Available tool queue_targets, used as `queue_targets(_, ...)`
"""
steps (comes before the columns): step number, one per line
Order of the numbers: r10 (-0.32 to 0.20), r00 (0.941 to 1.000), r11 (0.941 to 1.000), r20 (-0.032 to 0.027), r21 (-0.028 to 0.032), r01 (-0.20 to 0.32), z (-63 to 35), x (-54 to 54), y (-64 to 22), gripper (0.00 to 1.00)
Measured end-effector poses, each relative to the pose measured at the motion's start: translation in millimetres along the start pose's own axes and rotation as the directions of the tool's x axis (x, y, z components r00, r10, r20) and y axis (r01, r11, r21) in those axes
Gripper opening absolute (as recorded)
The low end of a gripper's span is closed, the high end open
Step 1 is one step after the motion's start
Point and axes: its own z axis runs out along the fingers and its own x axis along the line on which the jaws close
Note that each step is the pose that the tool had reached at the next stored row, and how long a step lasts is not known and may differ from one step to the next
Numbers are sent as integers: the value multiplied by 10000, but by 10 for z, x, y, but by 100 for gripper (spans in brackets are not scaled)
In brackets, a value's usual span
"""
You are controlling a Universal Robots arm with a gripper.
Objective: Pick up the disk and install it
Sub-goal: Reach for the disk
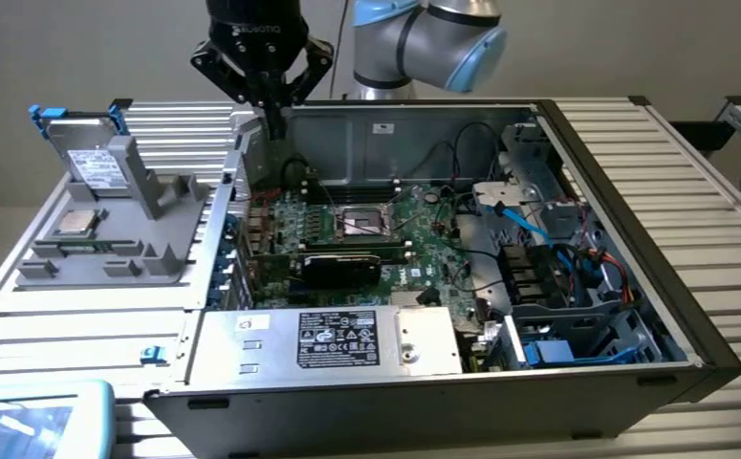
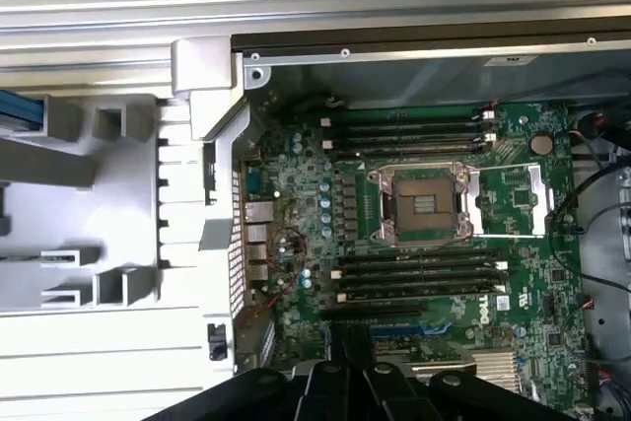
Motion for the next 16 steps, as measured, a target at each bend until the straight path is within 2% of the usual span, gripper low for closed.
queue_targets(16,0,10000,10000,1,-2,0,-71,725,-48,11)
